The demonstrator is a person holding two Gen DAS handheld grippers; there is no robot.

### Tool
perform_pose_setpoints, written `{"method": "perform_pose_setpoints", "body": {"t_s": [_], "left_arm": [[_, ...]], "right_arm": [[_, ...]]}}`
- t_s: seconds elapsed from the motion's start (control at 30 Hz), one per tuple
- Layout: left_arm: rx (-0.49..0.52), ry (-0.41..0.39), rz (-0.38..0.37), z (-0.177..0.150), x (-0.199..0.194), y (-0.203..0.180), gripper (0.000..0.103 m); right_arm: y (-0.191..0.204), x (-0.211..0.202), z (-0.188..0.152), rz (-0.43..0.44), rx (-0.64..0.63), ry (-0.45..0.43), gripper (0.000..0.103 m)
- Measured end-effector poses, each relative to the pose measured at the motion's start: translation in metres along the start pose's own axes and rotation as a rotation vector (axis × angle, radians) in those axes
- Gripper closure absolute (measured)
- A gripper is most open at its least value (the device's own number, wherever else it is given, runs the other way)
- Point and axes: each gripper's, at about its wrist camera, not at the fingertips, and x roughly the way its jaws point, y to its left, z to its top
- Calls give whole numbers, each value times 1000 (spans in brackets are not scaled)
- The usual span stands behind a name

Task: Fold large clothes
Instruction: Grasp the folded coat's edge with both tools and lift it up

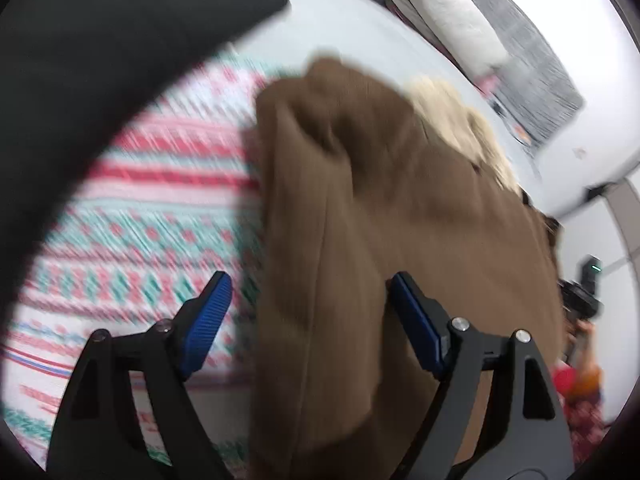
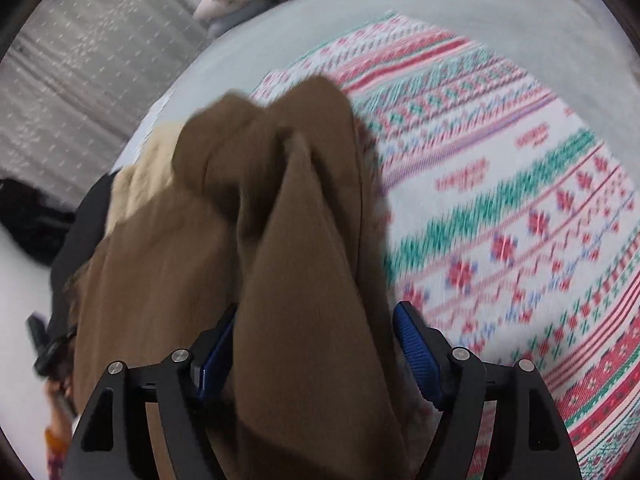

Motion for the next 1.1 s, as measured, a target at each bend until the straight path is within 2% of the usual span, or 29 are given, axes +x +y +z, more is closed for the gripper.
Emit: {"method": "perform_pose_setpoints", "body": {"t_s": [0.07, 0.13, 0.17, 0.2, 0.27, 0.3, 0.33, 0.37, 0.4, 0.43, 0.5, 0.53, 0.57, 0.67, 0.73, 0.93, 1.0, 1.1], "left_arm": [[-17, -16, -41, -4, 0, 3, 21], [-83, -24, -121, -8, 1, 6, 21], [-130, -16, -204, -10, 6, 8, 21], [-146, -27, -219, -12, 8, 5, 21], [-88, -42, -141, -17, 10, -8, 24], [-42, -44, -70, -19, 11, -18, 32], [-26, -43, -36, -20, 11, -22, 38], [-21, -44, -10, -22, 10, -27, 55], [-33, -46, -9, -23, 8, -30, 66], [-46, -53, 9, -24, 5, -35, 70], [-9, -89, 86, -25, -5, -55, 78], [22, -123, 116, -27, -15, -70, 79], [35, -151, 115, -28, -26, -78, 80], [53, -210, 67, -29, -68, -102, 82], [67, -222, 48, -33, -94, -116, 84], [9, -160, -38, -45, -162, -129, 86], [-21, -116, -73, -59, -177, -124, 86], [-48, -50, -117, -86, -183, -95, 83]], "right_arm": [[-4, -1, -6, 41, -22, 13, 24], [-11, 3, -4, 71, -10, 23, 22], [-13, 5, -3, 85, 5, 30, 22], [-13, 7, -2, 97, 16, 37, 22], [-7, 11, -2, 91, 13, 50, 31], [0, 14, -3, 81, 1, 58, 46], [4, 17, -5, 70, -5, 62, 54], [10, 17, -7, 43, -16, 51, 59], [15, 13, -8, 33, -22, 41, 71], [18, 13, -8, 22, -24, 27, 77], [30, 3, -12, -42, -29, -14, 84], [36, -3, -14, -63, -32, -34, 85], [43, -14, -15, -76, -34, -61, 86], [61, -62, -19, -37, -41, -154, 90], [74, -96, -20, -2, -47, -195, 93], [119, -173, -44, 11, -133, -245, 94], [114, -190, -53, 39, -109, -229, 94], [96, -200, -76, 65, -88, -182, 94]]}}
